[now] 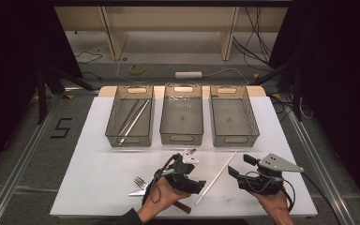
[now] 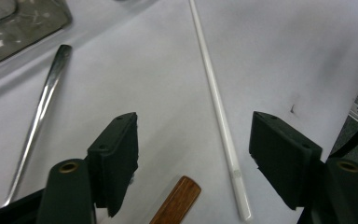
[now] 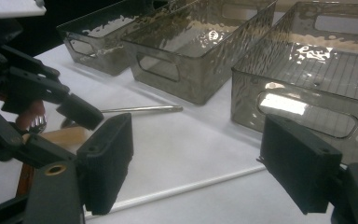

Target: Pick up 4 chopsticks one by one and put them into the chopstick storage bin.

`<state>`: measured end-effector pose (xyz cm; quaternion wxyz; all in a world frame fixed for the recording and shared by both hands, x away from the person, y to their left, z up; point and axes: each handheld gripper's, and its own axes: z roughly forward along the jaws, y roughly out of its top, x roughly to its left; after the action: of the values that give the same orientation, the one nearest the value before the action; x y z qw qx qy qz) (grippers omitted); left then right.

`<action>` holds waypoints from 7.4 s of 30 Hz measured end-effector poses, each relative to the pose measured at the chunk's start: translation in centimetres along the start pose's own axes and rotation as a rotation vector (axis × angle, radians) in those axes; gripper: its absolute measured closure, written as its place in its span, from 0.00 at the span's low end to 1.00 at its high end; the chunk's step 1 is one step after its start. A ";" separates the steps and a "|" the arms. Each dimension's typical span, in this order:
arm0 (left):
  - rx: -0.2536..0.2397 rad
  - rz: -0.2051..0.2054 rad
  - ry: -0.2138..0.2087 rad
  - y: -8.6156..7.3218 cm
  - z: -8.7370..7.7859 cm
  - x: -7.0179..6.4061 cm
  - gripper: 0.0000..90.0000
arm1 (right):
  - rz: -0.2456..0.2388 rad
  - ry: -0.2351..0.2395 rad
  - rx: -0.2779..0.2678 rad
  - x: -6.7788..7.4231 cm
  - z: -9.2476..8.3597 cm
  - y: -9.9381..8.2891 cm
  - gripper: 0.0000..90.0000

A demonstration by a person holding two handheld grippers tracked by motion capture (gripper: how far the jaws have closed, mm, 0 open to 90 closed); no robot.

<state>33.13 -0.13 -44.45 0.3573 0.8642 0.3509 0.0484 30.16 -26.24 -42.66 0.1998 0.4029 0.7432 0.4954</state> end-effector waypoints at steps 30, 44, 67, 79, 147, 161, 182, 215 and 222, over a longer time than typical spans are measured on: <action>0.116 0.091 -0.019 -0.9 3.7 -2.2 0.78 | 0.003 -0.002 -0.002 -0.1 0.0 0.0 0.29; 0.122 0.145 0.026 -1.0 4.0 -2.7 0.88 | 0.006 -0.002 0.001 0.0 0.0 0.0 0.29; 0.100 0.105 0.025 -1.2 4.1 -2.8 0.92 | 0.001 -0.001 0.001 0.0 0.1 0.0 0.29; 0.075 0.112 0.005 -0.8 3.5 -2.4 0.93 | 0.002 -0.002 -0.003 -0.1 0.0 0.0 0.29; -0.283 -0.093 0.165 3.5 -12.0 12.6 0.93 | 0.010 -0.004 0.005 -0.2 0.2 -0.1 0.29; -0.309 -0.223 0.292 2.0 -12.8 19.2 0.93 | 0.010 -0.002 0.004 -0.2 0.2 -0.1 0.29; -0.329 -0.325 0.360 -0.5 -12.4 24.1 0.93 | 0.010 0.000 0.006 -0.2 0.2 -0.1 0.29; -0.286 -0.376 0.401 -2.1 -9.7 26.6 0.91 | 0.006 0.002 0.008 -0.2 0.2 -0.1 0.29; -0.333 -0.406 0.403 -2.1 -10.1 26.6 0.62 | 0.002 0.004 0.007 -0.2 0.2 -0.1 0.29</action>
<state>48.44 23.85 -42.84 0.4194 0.6794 0.5670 0.2028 30.39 -26.30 -42.89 0.1963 0.4033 0.7450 0.4938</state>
